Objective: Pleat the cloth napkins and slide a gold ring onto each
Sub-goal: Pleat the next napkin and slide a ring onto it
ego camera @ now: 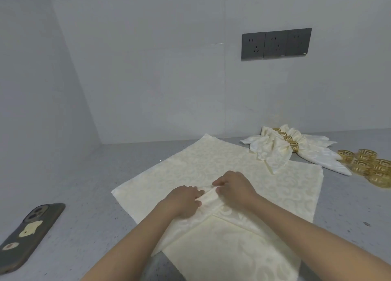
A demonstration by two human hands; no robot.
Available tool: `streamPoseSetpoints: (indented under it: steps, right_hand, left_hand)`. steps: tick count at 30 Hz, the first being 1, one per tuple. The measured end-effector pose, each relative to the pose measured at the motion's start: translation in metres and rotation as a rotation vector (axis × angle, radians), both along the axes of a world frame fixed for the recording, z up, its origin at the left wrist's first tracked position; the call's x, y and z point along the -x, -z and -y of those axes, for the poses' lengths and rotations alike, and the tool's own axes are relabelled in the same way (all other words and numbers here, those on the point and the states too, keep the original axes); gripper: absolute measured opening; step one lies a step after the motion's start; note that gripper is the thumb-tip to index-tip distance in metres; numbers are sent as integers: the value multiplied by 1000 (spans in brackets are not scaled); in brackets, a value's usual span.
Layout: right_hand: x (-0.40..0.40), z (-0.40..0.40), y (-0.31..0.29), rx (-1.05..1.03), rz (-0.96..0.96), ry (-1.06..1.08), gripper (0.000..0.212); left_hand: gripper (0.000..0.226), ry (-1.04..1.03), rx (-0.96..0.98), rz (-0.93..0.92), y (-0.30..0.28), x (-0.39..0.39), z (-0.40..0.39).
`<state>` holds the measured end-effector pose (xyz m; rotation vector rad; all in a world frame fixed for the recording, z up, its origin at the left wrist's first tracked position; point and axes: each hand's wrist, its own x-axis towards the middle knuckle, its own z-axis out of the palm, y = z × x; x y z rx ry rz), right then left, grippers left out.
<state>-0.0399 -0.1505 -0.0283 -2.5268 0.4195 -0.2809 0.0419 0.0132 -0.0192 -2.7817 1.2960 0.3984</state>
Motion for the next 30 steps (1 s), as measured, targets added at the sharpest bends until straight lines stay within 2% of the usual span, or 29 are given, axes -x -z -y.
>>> streamPoseSetpoints:
  steps: [1, 2, 6, 8, 10, 12, 14, 17, 20, 23, 26, 28, 30]
  right_hand:
    - [-2, -1, 6, 183, 7, -10, 25]
    - [-4, -2, 12, 237, 5, -12, 26]
    - [-11, -5, 22, 29, 89, 70, 9]
    - [-15, -7, 23, -35, 128, 118, 5]
    - [-17, -11, 26, -33, 139, 164, 7]
    - [-18, -13, 30, 15, 141, 186, 11]
    - [-15, -14, 34, 77, 161, 181, 13]
    - [-9, -13, 39, 99, 321, 95, 14]
    - [-1, -11, 44, 42, 410, -78, 38]
    - [9, -3, 52, 150, 353, -252, 54]
    - [14, 7, 55, 243, 282, -350, 76]
    - [13, 12, 54, 248, 261, -353, 73]
    - [13, 12, 51, 261, 244, -338, 49]
  left_hand:
    - [48, -2, 18, 18, 0, 3, 1]
    - [47, -7, 46, 24, 0, 5, 1]
    - [37, -75, 199, -40, 2, 8, 4]
    - [39, -123, 245, -40, 2, 8, 8]
    - [43, -132, 256, 66, 7, 10, 14]
    - [44, -92, 261, 250, 17, 13, 16]
    - [45, -51, 329, 367, 32, 11, 12]
    - [44, -40, 523, 276, 51, 1, 3]
    - [43, -19, 532, 225, 55, -9, 0]
    - [43, 48, 533, 276, 57, -13, -1]
    - [54, 113, 612, 295, 59, -19, 0]
    - [45, 176, 699, 292, 62, -21, 2]
    - [39, 216, 748, 207, 64, -18, 4]
